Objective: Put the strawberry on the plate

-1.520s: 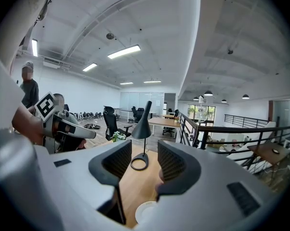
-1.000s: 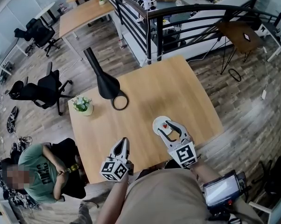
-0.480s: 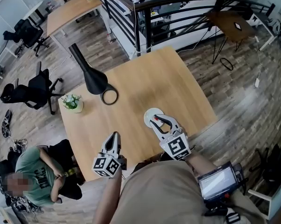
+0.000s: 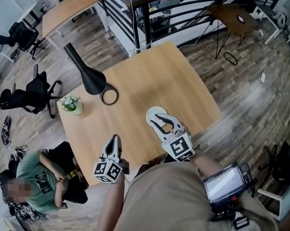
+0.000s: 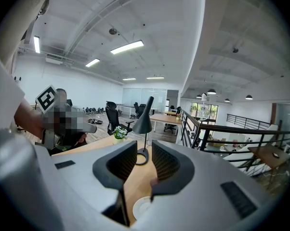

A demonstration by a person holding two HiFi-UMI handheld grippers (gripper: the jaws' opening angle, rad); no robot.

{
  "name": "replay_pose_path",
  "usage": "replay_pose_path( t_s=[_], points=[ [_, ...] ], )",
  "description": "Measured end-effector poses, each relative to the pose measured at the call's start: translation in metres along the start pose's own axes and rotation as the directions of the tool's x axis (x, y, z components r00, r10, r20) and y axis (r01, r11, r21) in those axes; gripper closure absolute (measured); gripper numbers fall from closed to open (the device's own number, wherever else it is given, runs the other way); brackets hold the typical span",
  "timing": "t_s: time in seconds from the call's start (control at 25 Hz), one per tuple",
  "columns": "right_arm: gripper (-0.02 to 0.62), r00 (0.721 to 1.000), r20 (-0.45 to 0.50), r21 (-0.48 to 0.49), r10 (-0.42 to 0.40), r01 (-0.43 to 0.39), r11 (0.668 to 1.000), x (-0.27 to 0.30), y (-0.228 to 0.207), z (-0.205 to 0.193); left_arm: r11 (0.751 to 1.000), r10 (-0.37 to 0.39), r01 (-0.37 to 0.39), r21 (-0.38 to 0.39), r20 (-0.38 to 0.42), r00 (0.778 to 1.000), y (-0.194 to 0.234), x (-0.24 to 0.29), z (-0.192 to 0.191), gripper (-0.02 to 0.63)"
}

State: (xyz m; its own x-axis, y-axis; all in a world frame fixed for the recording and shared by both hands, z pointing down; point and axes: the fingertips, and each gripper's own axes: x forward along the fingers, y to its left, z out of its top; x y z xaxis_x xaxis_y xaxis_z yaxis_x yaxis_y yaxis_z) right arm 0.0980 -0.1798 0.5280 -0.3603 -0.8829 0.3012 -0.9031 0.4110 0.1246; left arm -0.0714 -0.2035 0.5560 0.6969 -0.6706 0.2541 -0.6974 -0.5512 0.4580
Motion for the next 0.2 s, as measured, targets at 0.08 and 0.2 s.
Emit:
replay_pose_path(
  t_s=[0.08, 0.2],
  points=[
    [0.491, 1.000, -0.004, -0.001, -0.002, 0.002, 1.000, 0.0003, 0.0005, -0.0014, 1.000, -0.001, 0.001, -0.002, 0.001, 1.000, 0.0014, -0.0010, -0.0004, 0.603],
    [0.491, 1.000, -0.014, 0.000, -0.010, 0.010, 1.000, -0.0012, 0.0023, -0.0043, 1.000, -0.005, 0.005, -0.008, -0.002, 1.000, 0.0035, -0.0038, -0.0033, 0.603]
  ],
)
